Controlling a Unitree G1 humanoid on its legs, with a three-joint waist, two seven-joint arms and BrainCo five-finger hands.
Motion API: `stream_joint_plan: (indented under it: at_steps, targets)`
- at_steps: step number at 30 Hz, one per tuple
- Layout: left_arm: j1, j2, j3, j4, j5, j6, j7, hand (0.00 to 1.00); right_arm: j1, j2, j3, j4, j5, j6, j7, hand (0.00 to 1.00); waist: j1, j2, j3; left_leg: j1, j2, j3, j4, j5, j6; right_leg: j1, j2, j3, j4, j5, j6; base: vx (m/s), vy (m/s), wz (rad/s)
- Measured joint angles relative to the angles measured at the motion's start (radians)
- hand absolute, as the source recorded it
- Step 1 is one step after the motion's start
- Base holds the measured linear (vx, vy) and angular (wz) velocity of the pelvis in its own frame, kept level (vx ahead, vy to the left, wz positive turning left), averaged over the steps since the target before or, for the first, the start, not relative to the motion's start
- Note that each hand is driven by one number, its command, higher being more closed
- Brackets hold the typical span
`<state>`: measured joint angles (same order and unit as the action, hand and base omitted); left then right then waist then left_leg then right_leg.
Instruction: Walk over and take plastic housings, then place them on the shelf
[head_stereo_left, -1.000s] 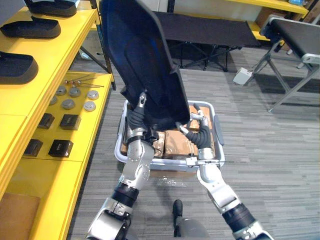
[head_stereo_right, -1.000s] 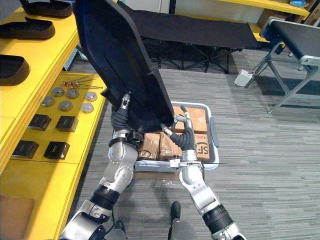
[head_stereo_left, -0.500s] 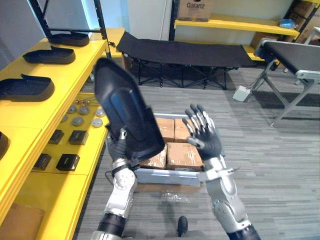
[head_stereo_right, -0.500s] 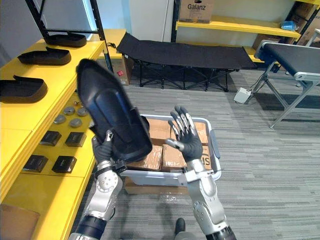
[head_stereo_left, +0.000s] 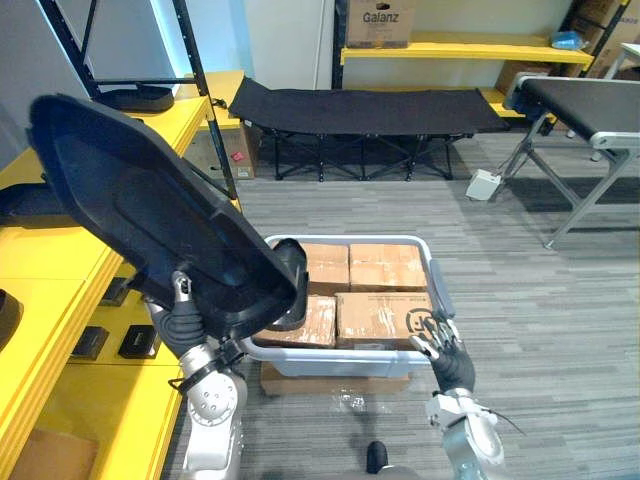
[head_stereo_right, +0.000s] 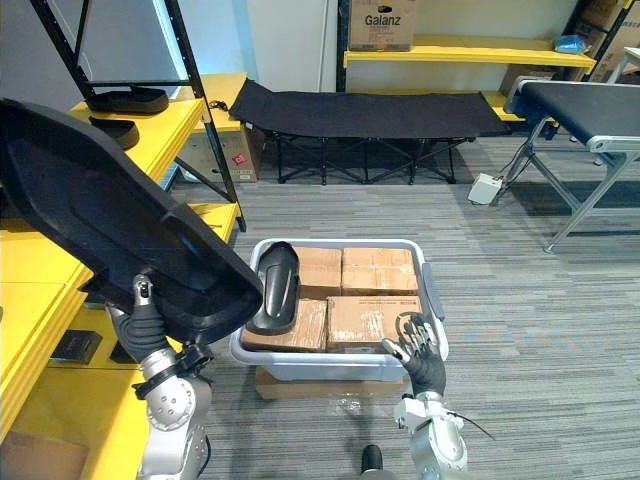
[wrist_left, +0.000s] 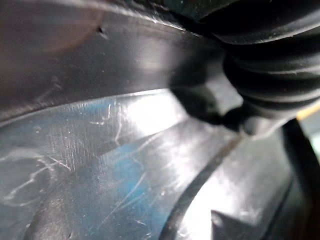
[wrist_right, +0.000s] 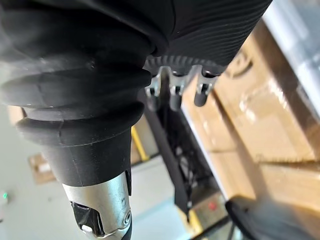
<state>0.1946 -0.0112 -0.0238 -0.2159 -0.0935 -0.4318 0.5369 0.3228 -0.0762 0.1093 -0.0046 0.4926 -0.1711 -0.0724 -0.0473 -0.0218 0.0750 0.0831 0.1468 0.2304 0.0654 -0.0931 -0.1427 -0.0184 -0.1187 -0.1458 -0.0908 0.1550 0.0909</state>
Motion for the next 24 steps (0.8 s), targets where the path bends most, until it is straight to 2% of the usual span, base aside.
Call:
stream_joint_plan:
  at_steps: [3,6,10,14,17,18,20,23,24]
  targets:
    - [0.006,0.002,0.003,-0.042,-0.015,0.006,-0.021,1.00,-0.063,-0.001,0.056,-0.002,-0.070,0.015,-0.017,0.00,0.009,0.002,-0.002,-0.015,0.000,-0.020,0.009,0.000,0.000,0.001,-0.002,-0.024,0.000,-0.012,0.000,-0.03,0.007,0.18]
    - [0.014,0.002,0.004,-0.091,-0.015,0.022,-0.022,1.00,-0.122,-0.001,0.102,-0.001,-0.079,0.041,-0.012,0.00,0.026,0.009,-0.005,-0.034,0.001,-0.050,0.015,0.000,0.000,0.003,-0.005,-0.051,0.000,-0.015,-0.003,-0.01,-0.002,0.31]
    - [0.079,-0.001,0.058,-0.178,-0.010,0.030,-0.011,1.00,-0.155,-0.002,0.171,0.032,-0.084,0.072,0.008,0.00,0.079,0.029,-0.013,-0.054,-0.002,-0.144,0.016,0.002,-0.001,0.049,-0.009,-0.154,0.000,-0.030,0.004,0.04,-0.006,0.62]
    - [0.132,-0.012,0.166,-0.225,-0.004,0.038,0.018,1.00,-0.173,-0.001,0.197,0.058,-0.085,0.093,0.013,0.00,0.121,0.028,-0.014,-0.090,-0.021,-0.251,0.031,0.005,0.002,0.093,-0.022,-0.261,0.000,-0.047,0.014,0.05,0.003,0.84]
    - [0.187,-0.048,0.268,-0.256,-0.007,0.041,-0.009,1.00,-0.208,-0.001,0.206,0.089,-0.120,0.091,0.005,0.00,0.174,0.025,-0.014,-0.109,-0.058,-0.338,0.033,0.014,0.014,0.135,-0.048,-0.349,0.009,-0.058,0.030,0.05,0.049,0.81]
    - [0.198,-0.048,0.284,-0.261,-0.007,0.041,-0.018,1.00,-0.219,-0.001,0.207,0.098,-0.127,0.090,0.003,0.00,0.182,0.024,-0.014,-0.109,-0.064,-0.349,0.033,0.014,0.016,0.143,-0.053,-0.359,0.009,-0.060,0.032,0.03,0.061,0.62]
    - [0.243,-0.049,0.328,-0.291,-0.007,0.037,-0.058,1.00,-0.261,0.001,0.215,0.108,-0.168,0.086,-0.022,0.00,0.219,0.018,-0.016,-0.119,-0.086,-0.373,0.031,0.019,0.023,0.152,-0.069,-0.382,0.009,-0.065,0.040,0.02,0.060,0.45]
    - [0.291,-0.058,0.360,-0.328,-0.018,0.017,-0.120,1.00,-0.311,0.008,0.216,0.109,-0.199,0.066,-0.073,0.00,0.250,0.018,-0.014,-0.120,-0.109,-0.406,0.022,0.017,0.036,0.167,-0.086,-0.401,0.012,-0.075,0.050,0.00,0.062,0.29]
    - [0.294,-0.062,0.362,-0.333,-0.019,0.015,-0.130,1.00,-0.315,0.011,0.215,0.108,-0.206,0.062,-0.085,0.00,0.252,0.018,-0.014,-0.121,-0.110,-0.412,0.016,0.017,0.040,0.166,-0.088,-0.398,0.023,-0.083,0.052,0.00,0.036,0.34]
